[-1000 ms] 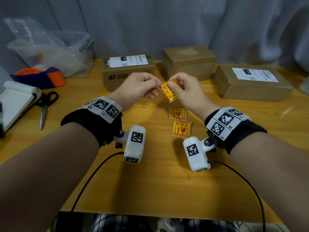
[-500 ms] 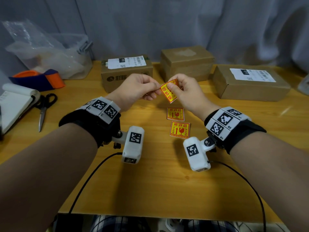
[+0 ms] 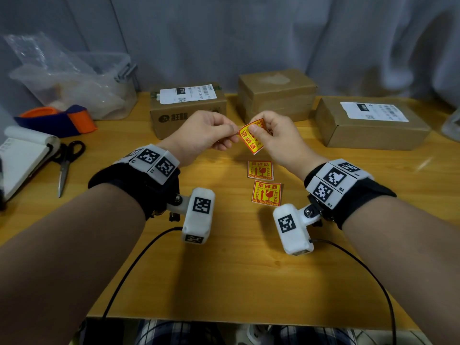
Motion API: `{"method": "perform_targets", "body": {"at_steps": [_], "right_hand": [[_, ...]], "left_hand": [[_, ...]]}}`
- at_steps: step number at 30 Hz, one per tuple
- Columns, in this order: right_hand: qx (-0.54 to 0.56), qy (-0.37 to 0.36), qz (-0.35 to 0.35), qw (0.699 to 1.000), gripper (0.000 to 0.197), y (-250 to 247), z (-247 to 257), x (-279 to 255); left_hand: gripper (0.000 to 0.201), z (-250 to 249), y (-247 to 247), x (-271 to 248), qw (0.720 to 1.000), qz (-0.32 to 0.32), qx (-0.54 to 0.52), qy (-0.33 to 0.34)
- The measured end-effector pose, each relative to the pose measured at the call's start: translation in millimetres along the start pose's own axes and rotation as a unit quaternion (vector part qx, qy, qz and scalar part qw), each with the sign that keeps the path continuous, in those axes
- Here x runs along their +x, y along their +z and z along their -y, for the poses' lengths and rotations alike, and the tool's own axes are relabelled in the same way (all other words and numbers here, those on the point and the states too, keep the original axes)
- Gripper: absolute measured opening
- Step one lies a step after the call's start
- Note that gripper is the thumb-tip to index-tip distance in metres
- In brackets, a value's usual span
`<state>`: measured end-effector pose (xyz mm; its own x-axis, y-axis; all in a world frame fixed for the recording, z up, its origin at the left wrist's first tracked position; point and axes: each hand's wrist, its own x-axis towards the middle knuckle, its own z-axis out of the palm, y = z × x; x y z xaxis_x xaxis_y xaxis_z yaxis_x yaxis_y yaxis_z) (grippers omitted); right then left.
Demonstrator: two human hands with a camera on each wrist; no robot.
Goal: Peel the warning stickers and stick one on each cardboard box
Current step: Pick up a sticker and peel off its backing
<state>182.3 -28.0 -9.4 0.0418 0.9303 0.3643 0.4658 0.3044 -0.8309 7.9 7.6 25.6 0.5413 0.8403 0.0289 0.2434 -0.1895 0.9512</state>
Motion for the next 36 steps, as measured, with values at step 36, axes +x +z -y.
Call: {"method": "perform_targets", "body": {"at_steps": [36], "right_hand": [[0.01, -0.003, 0.01, 1.0, 0.005, -2.4, 5.7, -0.8]], "left_hand": [[0.016, -0.2, 5.7, -0.2, 0.999, 0.025, -0.018, 0.027]]}}
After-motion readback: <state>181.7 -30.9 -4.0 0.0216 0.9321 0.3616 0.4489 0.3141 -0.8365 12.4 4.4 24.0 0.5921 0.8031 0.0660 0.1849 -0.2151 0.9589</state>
